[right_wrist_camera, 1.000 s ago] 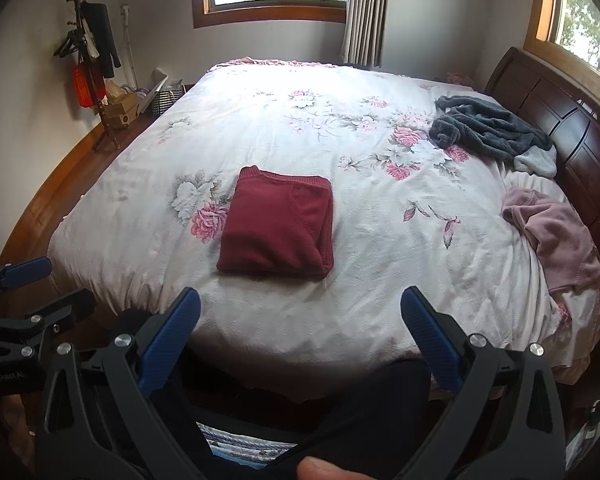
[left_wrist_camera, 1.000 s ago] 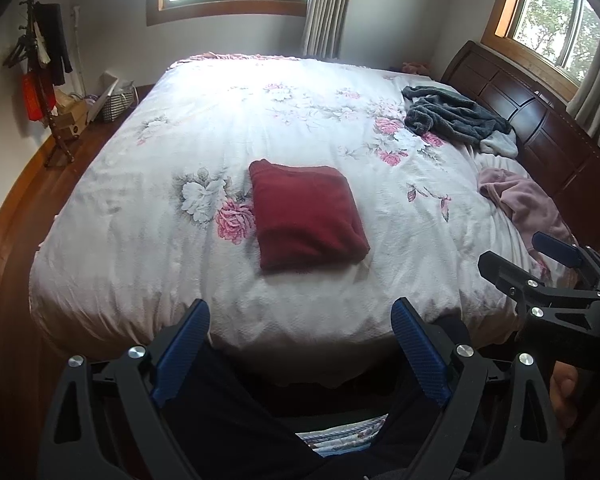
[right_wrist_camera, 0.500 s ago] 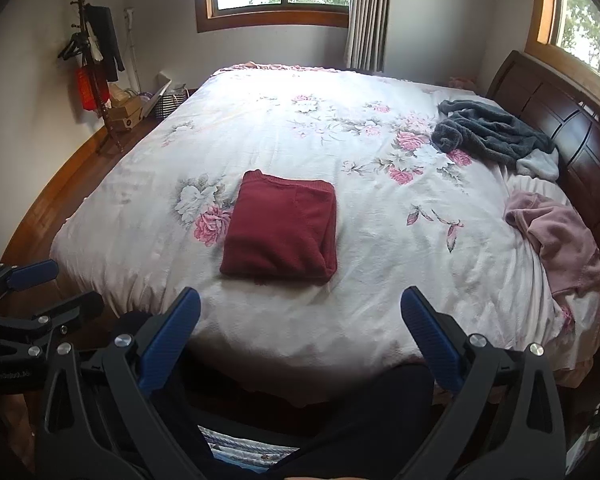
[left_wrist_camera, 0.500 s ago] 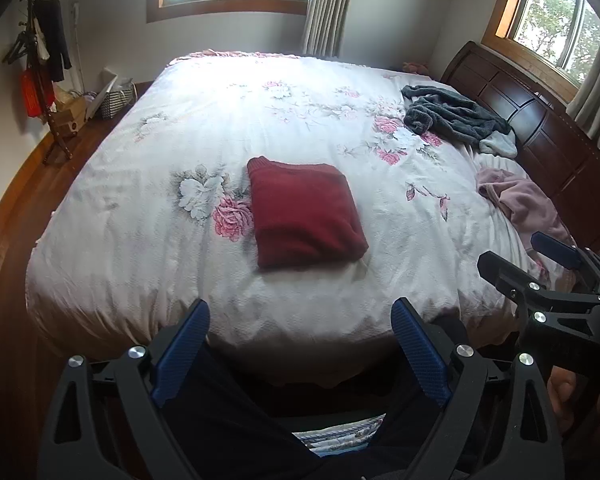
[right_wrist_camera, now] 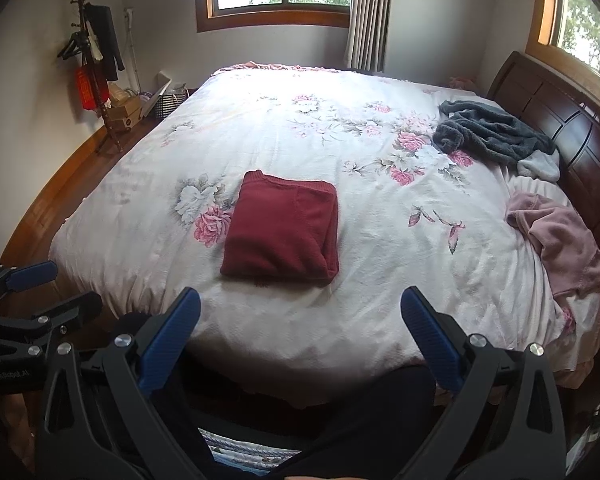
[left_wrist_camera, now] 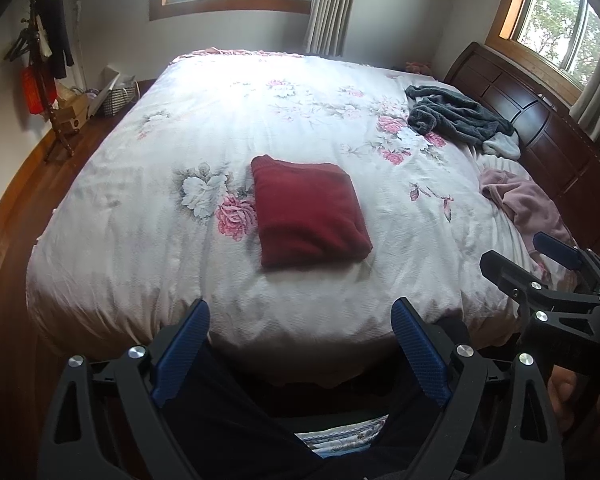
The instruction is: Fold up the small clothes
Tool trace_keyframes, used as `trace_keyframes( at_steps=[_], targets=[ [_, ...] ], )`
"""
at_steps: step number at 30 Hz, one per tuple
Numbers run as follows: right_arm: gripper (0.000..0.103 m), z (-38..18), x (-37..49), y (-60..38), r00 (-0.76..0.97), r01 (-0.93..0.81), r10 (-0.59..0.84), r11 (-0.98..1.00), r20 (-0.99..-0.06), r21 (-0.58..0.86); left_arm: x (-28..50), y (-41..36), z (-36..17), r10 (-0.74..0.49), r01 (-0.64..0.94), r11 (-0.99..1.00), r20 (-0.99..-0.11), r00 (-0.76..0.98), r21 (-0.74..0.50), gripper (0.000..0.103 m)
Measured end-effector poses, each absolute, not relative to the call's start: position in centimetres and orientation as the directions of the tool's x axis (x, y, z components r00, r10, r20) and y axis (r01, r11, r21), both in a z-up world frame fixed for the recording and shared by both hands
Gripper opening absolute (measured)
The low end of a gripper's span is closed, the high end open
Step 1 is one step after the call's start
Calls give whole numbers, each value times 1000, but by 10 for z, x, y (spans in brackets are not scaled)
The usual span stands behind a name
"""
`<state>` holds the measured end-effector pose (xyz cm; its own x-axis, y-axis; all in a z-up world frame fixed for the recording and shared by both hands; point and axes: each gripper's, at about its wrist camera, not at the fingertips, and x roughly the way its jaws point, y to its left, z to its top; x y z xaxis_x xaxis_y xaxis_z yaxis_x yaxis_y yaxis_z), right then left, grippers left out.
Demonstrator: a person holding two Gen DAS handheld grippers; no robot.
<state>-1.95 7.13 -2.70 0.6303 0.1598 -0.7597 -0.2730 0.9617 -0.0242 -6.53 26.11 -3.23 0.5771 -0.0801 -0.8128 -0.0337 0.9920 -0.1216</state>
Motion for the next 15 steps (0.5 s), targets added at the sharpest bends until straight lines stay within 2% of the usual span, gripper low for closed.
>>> trace_keyframes(
  at_steps=[15],
  targets=[
    [100, -28, -15, 71, 629, -274, 160, 961, -761, -25, -67, 259, -33, -77, -36, 992, -813, 578, -119, 92]
  ],
)
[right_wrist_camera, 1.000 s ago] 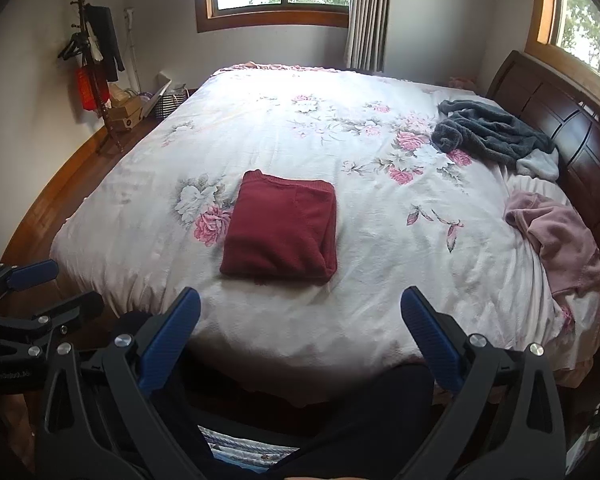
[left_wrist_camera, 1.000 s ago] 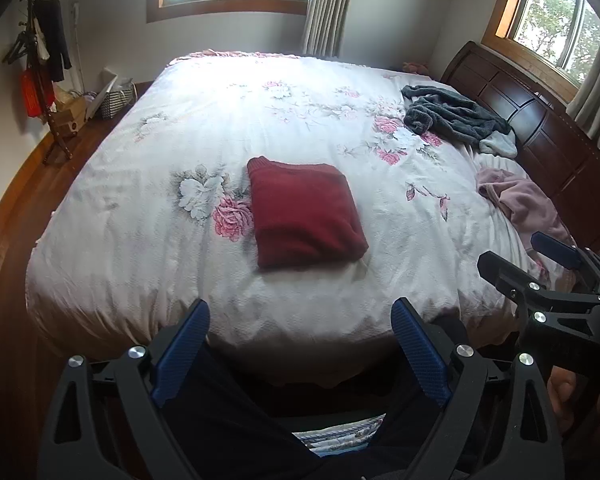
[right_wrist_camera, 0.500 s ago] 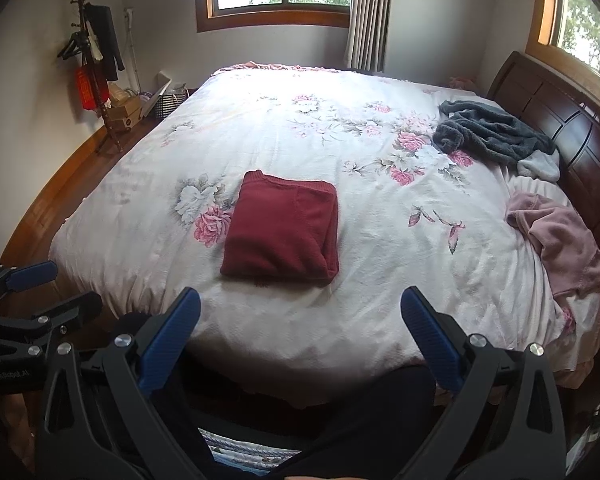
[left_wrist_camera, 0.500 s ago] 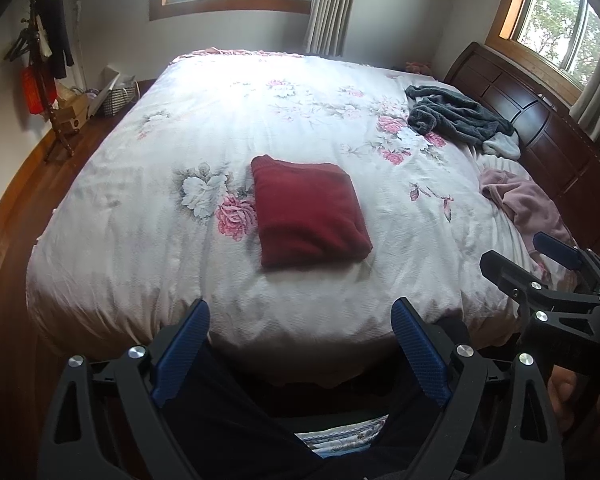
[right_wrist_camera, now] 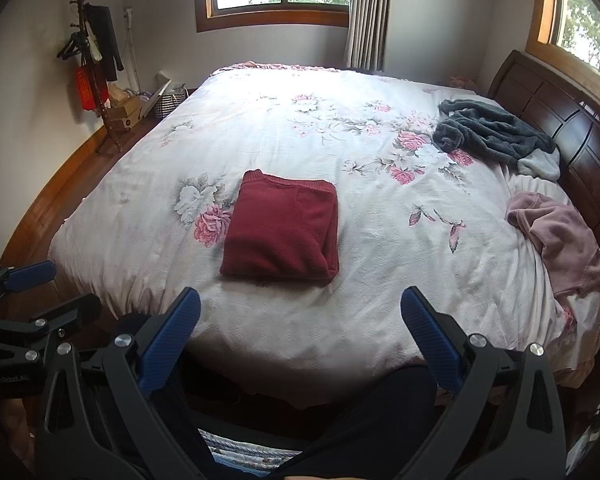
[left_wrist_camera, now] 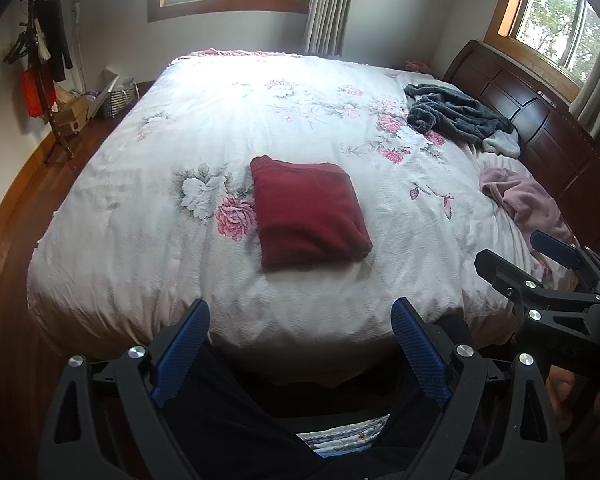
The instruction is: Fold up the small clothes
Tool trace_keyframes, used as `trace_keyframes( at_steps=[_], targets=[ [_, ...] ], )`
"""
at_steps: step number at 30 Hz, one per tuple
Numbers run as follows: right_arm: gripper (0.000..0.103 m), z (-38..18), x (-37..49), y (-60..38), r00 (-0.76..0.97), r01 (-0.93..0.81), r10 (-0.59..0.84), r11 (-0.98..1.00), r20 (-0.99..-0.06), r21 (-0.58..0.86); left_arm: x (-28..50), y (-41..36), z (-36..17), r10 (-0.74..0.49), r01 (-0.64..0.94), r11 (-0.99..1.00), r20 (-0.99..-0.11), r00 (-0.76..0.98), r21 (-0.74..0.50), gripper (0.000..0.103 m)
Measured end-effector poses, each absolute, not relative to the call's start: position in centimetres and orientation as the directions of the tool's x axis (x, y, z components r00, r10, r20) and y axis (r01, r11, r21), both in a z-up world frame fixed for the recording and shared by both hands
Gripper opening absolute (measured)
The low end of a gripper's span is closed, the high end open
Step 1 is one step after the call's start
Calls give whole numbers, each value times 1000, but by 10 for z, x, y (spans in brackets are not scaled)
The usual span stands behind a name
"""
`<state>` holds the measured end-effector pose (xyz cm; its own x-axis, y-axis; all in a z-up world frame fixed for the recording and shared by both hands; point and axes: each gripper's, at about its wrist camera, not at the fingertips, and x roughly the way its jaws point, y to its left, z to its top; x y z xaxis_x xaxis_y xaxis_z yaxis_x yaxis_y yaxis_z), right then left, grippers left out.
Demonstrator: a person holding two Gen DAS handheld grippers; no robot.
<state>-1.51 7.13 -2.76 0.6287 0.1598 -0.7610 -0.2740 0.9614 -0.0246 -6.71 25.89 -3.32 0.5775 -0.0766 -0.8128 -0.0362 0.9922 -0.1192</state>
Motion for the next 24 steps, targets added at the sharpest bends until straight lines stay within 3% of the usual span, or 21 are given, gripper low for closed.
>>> trace_keyframes(
  at_steps=[24],
  targets=[
    [100, -27, -15, 71, 633, -273, 160, 962, -757, -25, -69, 258, -33, -73, -38, 992, -813, 578, -117, 92]
  ],
)
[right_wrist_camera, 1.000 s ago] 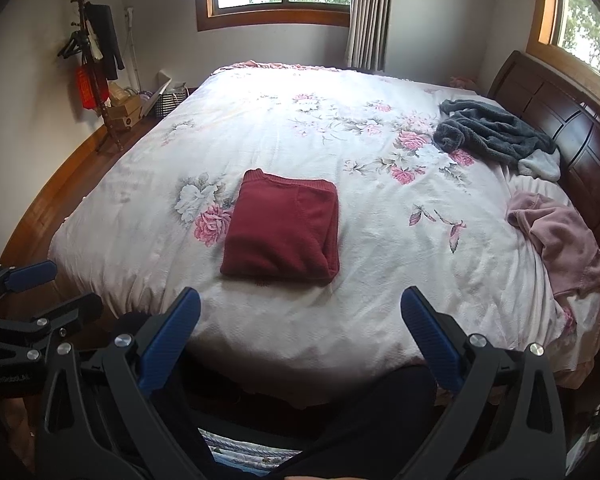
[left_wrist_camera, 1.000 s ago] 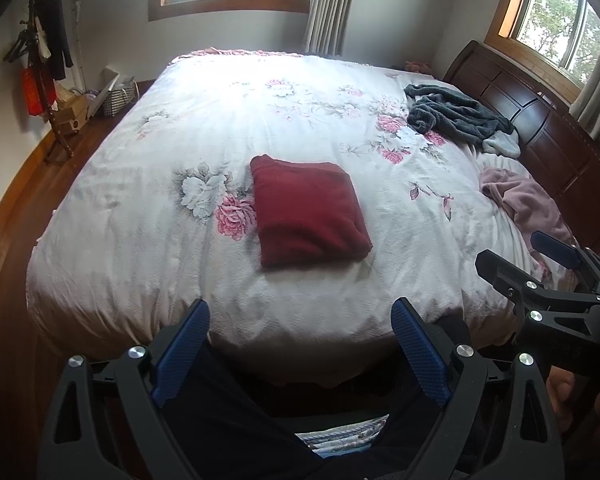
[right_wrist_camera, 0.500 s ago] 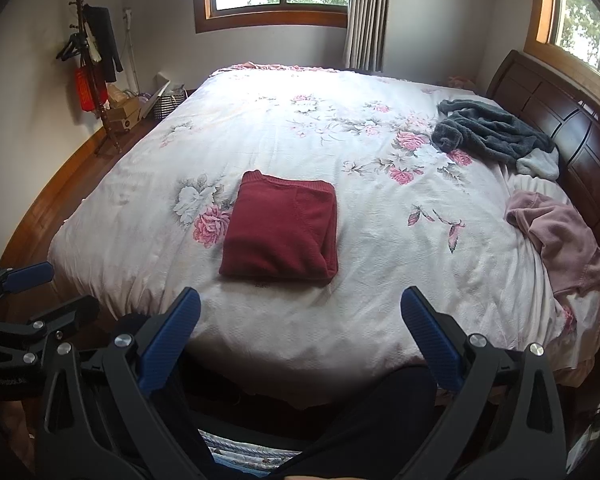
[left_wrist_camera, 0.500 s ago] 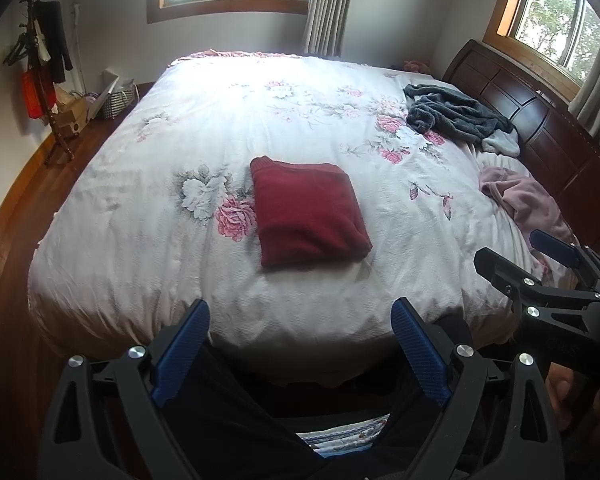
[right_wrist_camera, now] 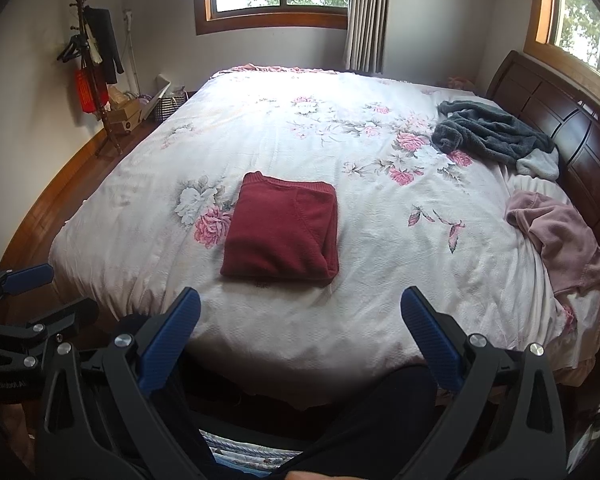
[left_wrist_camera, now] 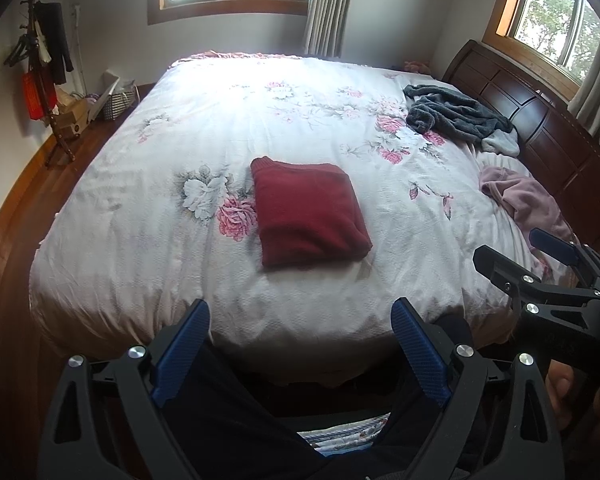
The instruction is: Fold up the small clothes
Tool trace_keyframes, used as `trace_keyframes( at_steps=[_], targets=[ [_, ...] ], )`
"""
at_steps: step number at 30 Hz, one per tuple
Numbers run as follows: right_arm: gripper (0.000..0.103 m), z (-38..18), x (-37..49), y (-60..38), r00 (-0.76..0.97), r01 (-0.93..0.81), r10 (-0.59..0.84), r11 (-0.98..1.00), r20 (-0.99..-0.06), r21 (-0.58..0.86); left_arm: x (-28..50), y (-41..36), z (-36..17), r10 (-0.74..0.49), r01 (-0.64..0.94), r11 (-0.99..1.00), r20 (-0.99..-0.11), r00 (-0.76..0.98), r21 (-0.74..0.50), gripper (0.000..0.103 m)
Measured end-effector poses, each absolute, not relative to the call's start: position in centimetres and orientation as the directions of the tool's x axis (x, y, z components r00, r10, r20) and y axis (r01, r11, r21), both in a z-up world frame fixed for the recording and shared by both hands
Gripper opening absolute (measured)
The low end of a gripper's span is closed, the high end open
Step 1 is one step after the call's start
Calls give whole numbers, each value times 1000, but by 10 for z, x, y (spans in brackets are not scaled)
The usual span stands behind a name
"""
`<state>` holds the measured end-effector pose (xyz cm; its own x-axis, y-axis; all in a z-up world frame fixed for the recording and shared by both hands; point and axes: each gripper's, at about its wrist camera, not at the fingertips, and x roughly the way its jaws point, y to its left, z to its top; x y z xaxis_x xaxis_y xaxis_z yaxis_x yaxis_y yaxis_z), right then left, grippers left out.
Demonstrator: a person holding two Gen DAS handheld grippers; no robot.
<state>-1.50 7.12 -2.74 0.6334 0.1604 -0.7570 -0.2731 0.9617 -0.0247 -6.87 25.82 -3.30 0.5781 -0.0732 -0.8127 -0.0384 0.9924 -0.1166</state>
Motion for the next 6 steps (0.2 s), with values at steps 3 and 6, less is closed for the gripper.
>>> trace_keyframes(
  at_steps=[3, 6],
  targets=[
    [100, -26, -17, 73, 638, -270, 160, 963, -753, -24, -69, 259, -32, -73, -37, 993, -812, 579, -116, 92],
    [100, -25, -18, 75, 639, -269, 162, 963, -752, -21, -69, 259, -32, -73, -37, 993, -812, 579, -116, 92]
  ],
)
